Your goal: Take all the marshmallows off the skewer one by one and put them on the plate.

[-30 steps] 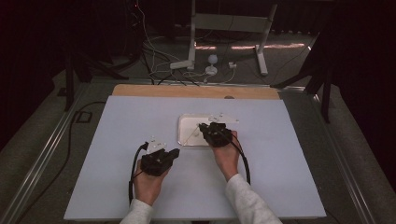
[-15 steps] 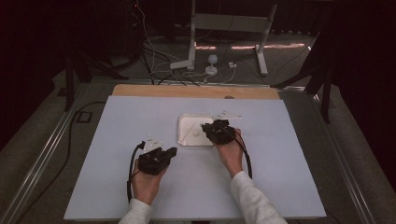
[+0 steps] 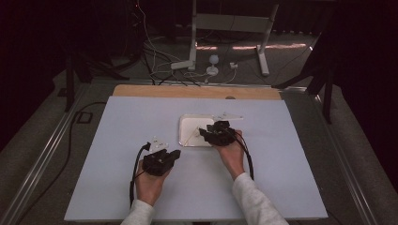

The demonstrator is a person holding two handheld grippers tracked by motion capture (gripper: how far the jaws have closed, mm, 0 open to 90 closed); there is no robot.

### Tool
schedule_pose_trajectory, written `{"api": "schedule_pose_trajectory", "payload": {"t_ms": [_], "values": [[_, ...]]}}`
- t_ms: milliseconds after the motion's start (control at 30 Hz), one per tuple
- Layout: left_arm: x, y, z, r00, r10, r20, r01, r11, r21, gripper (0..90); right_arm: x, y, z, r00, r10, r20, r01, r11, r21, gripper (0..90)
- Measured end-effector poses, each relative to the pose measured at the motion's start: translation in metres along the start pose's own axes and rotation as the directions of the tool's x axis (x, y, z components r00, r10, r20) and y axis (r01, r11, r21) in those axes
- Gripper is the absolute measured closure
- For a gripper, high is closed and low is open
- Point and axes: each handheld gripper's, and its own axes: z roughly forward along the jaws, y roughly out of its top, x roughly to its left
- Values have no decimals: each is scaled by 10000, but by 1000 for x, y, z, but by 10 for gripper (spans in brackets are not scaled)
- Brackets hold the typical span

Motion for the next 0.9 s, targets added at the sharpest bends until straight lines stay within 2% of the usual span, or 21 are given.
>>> {"api": "schedule_pose_trajectory", "payload": {"t_ms": [367, 633, 700, 900], "values": [[0, 0, 2, 9999, -43, -127, 43, 10000, 29, 898, -1, 0, -6, 9998, -63, -202, 60, 9999, -160, 560], [0, 9, 6, 9991, -209, -374, 200, 9995, -244, 897, -2, -3, -19, 9976, -71, -688, 49, 9994, -330, 458], [-1, 12, 8, 9989, -242, -414, 228, 9992, -324, 897, -2, -3, -23, 9966, -107, -814, 77, 9993, -377, 399], [-5, 25, 18, 9983, -142, -568, 117, 9990, -427, 895, 1, -9, -32, 9929, -349, -1138, 315, 9990, -317, 305]]}}
